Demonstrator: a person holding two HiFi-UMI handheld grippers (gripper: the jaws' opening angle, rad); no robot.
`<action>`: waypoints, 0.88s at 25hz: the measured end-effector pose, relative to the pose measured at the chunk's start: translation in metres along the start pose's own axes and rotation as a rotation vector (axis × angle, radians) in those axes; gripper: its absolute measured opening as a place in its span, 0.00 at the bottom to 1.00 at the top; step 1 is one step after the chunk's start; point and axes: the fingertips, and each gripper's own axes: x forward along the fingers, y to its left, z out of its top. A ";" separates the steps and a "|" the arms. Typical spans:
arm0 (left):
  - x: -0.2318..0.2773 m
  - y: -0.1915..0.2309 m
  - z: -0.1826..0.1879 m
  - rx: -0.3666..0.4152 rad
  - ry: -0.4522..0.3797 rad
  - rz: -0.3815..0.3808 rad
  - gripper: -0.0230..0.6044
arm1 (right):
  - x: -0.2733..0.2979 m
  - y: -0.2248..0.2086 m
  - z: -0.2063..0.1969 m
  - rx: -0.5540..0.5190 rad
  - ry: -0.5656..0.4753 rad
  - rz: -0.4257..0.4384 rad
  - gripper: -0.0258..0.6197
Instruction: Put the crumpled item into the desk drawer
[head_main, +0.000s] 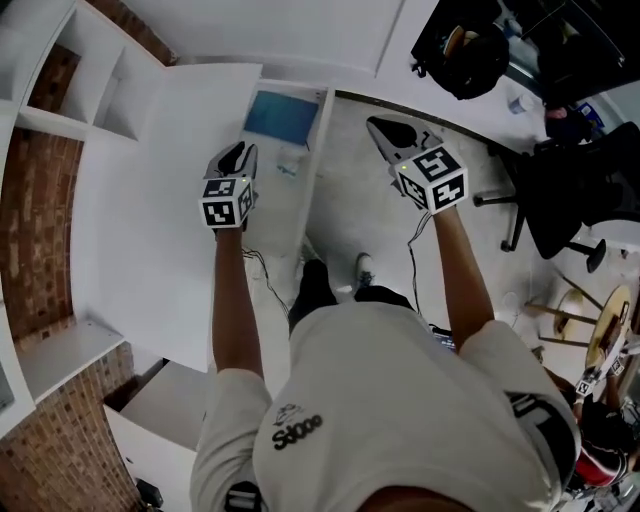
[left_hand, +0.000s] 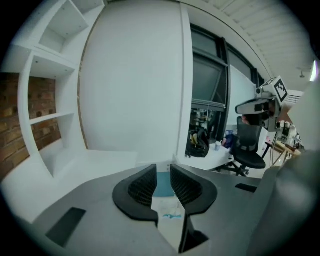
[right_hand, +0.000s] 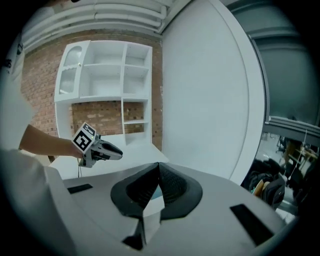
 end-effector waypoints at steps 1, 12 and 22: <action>-0.010 -0.001 0.008 -0.002 -0.022 0.011 0.18 | -0.003 0.001 0.007 -0.024 -0.014 0.002 0.04; -0.116 -0.026 0.070 0.038 -0.202 0.138 0.07 | -0.034 0.027 0.062 -0.172 -0.107 0.093 0.04; -0.201 -0.051 0.105 0.095 -0.300 0.274 0.07 | -0.066 0.054 0.103 -0.313 -0.173 0.153 0.04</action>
